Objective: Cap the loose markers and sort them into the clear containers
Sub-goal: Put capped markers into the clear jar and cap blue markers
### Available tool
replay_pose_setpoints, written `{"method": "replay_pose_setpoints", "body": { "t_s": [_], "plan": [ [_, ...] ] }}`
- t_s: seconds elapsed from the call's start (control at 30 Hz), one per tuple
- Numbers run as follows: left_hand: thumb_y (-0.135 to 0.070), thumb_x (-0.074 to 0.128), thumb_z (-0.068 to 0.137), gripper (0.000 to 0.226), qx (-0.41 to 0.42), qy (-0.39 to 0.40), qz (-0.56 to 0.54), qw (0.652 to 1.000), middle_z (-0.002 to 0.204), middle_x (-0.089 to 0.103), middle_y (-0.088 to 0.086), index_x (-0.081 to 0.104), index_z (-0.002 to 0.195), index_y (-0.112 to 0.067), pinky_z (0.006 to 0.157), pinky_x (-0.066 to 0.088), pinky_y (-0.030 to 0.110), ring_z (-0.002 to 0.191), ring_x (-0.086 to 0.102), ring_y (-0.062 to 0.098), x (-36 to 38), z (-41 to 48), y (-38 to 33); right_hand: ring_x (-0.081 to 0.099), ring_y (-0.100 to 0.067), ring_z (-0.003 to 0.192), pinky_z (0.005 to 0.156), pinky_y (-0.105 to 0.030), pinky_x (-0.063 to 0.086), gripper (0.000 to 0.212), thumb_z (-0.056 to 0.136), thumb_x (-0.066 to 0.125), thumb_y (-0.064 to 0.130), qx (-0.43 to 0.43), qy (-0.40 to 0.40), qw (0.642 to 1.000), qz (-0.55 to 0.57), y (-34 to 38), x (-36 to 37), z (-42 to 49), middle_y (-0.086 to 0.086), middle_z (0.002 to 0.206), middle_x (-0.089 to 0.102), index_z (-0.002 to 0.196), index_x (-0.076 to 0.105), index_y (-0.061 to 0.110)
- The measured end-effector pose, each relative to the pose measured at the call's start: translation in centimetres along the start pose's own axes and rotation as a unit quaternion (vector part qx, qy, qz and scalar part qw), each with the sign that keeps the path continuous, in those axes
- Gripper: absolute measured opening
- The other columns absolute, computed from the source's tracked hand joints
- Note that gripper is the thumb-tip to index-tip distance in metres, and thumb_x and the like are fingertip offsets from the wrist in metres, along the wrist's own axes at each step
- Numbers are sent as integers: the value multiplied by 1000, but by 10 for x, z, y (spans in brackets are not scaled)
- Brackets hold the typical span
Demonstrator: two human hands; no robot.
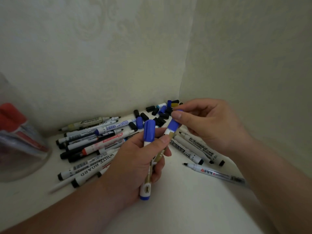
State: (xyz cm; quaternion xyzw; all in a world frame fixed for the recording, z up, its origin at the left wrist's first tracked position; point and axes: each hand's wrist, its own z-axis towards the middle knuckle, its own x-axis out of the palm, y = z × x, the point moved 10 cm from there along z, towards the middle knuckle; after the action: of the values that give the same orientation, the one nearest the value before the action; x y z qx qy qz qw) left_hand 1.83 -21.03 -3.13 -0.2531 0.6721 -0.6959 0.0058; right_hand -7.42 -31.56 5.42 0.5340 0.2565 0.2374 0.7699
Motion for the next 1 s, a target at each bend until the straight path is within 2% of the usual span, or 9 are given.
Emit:
{"method": "replay_pose_setpoints", "body": {
  "t_s": [0.13, 0.33, 0.47, 0.63, 0.73, 0.83, 1.0],
  "plan": [
    [-36, 74, 74, 19, 2, -10, 12, 1000, 75, 61, 10, 75, 89, -26, 43, 35, 25, 46, 43, 16, -1, 0, -1, 58, -1, 48, 50, -9, 43, 15, 86, 66, -4, -17, 29, 999, 25, 3, 5, -2, 7, 58, 68, 100, 71, -7],
    [-39, 72, 76, 13, -16, 1, 2, 1000, 70, 56, 8, 70, 76, -26, 43, 32, 23, 43, 38, 15, -1, -2, 1, 56, -1, 47, 49, -10, 42, 12, 84, 67, -9, -18, 25, 998, 53, 0, 12, 0, 1, 62, 68, 95, 69, -11],
    [-41, 73, 76, 23, -37, 18, -22, 999, 68, 51, 9, 66, 82, -19, 41, 27, 20, 40, 35, 14, -1, -1, 3, 57, -1, 47, 50, -8, 42, 10, 85, 66, -10, -25, 22, 998, 52, 0, 16, 0, 6, 59, 67, 91, 70, -3],
    [-39, 70, 83, 22, -63, 26, -30, 997, 67, 53, 8, 65, 77, -18, 38, 29, 19, 38, 35, 13, -2, 0, 9, 57, 0, 47, 50, -9, 42, 11, 85, 66, -8, -17, 21, 999, 43, 0, 19, -1, 5, 60, 68, 85, 70, 2],
    [-39, 71, 81, 23, -61, 10, -25, 998, 65, 54, 7, 64, 78, -17, 38, 29, 19, 38, 35, 12, -4, -1, 9, 58, -4, 50, 49, -13, 44, 5, 85, 70, -1, 0, 1, 1000, 0, 0, 17, -1, -4, 64, 72, 82, 72, 2],
    [-38, 71, 79, 25, -54, -14, -12, 998, 63, 54, 6, 64, 85, -14, 38, 29, 19, 38, 36, 12, -6, -1, 8, 61, -15, 60, 56, -22, 49, 7, 86, 75, 11, 22, -22, 995, -94, -4, 15, -2, -13, 72, 73, 79, 74, 8],
    [-41, 73, 74, 23, -45, -30, 16, 998, 65, 56, 7, 68, 81, -19, 38, 32, 22, 40, 38, 13, -8, 0, 9, 63, -9, 54, 52, -20, 48, 16, 86, 76, 24, 43, -34, 983, -176, -1, 10, -4, -5, 64, 73, 76, 74, 12]
  ]
}}
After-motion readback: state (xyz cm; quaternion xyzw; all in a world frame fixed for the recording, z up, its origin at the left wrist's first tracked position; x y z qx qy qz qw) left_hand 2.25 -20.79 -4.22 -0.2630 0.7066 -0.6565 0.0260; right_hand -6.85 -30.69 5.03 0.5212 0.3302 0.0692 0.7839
